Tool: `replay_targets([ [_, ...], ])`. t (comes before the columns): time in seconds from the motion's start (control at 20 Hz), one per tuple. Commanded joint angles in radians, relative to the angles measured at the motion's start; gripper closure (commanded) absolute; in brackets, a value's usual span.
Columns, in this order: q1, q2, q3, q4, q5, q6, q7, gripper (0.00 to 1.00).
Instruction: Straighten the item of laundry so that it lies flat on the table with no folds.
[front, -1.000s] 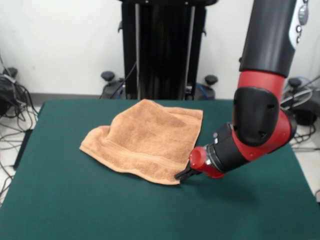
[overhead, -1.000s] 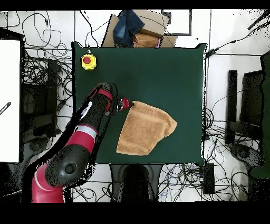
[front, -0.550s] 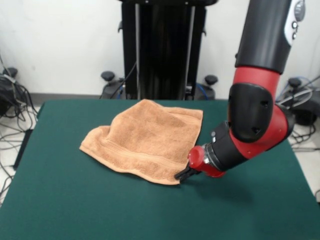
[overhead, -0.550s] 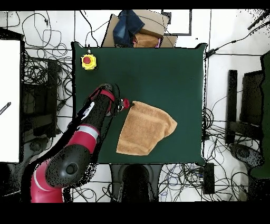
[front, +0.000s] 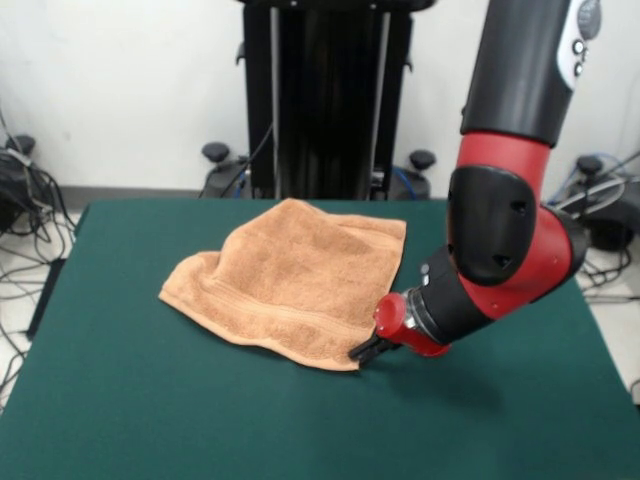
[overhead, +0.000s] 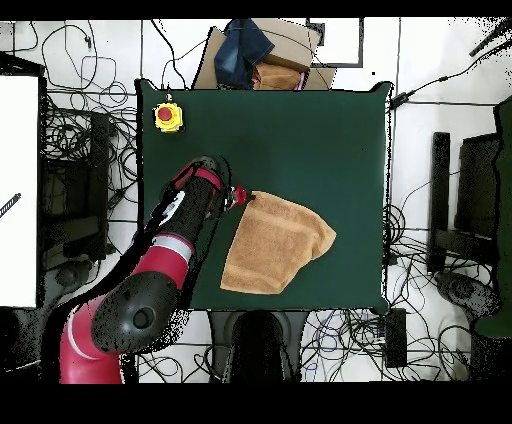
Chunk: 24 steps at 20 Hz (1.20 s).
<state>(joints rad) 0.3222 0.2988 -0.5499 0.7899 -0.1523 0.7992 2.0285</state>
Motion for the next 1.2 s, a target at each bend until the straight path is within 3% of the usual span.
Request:
replay_targets([
  [0.05, -0.022, 0.069, 0.179, 0.023, 0.0, -0.184, 0.077, 1.0],
  [0.85, -0.02, 0.091, 0.16, -0.078, 0.049, -0.046, 0.132, 1.0],
  [1.2, -0.025, 0.135, 0.157, -0.21, 0.09, 0.079, 0.165, 1.0],
])
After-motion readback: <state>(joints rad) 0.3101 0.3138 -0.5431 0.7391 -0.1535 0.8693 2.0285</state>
